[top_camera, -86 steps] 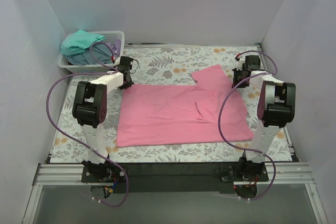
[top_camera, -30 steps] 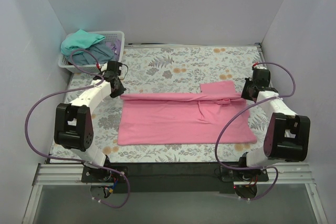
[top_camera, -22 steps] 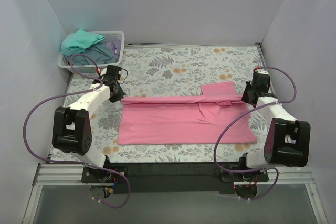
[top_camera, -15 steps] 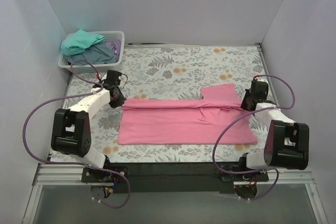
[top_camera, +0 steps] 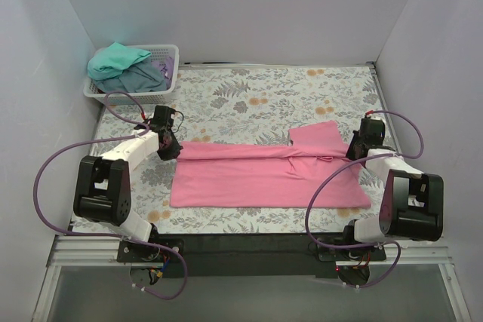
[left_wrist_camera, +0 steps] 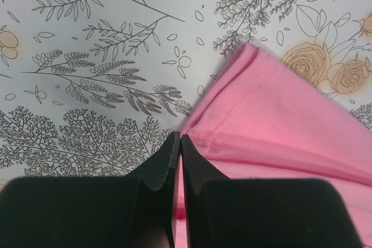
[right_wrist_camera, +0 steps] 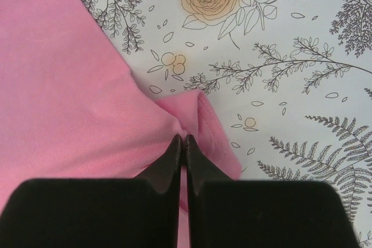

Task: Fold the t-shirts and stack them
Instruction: Fold the tshirt

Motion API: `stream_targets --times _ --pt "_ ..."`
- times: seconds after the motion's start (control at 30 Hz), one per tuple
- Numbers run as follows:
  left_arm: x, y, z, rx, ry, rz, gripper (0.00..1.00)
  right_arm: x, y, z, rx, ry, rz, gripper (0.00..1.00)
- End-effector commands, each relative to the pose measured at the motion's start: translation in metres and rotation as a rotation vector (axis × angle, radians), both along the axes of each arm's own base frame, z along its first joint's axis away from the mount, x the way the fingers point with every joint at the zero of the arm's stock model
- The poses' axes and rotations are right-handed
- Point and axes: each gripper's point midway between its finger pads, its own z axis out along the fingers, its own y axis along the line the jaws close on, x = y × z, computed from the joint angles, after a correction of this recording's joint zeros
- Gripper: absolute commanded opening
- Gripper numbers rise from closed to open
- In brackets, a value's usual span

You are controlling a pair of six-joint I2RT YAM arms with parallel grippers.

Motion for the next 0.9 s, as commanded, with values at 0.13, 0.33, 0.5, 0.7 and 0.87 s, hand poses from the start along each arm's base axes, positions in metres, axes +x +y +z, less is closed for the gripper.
stream_targets --times 0.13,0.33,0.5,0.7,0.87 --pt "0.013 0.006 0.024 0.028 -0.062 0.007 0.0 0.024 -0.009 0.045 -0.015 -0.12 -0.04 0.05" --pt "0.017 0.006 0.043 0.025 -0.089 0.012 0.0 0.025 -0.01 0.059 -0.022 -0.154 -0.052 0.06" --pt "0.008 0.011 0.046 0.044 -0.088 0.03 0.0 0.014 -0.012 0.052 -0.03 -0.141 -0.071 0.06" --pt "-0.008 0.011 0.03 0.027 -0.048 0.038 0.0 -0.002 -0.016 0.039 -0.041 -0.115 -0.111 0.06" --pt "-0.025 0.011 0.004 0.022 0.021 0.044 0.0 -0.01 -0.015 0.02 -0.033 -0.059 -0.11 0.06"
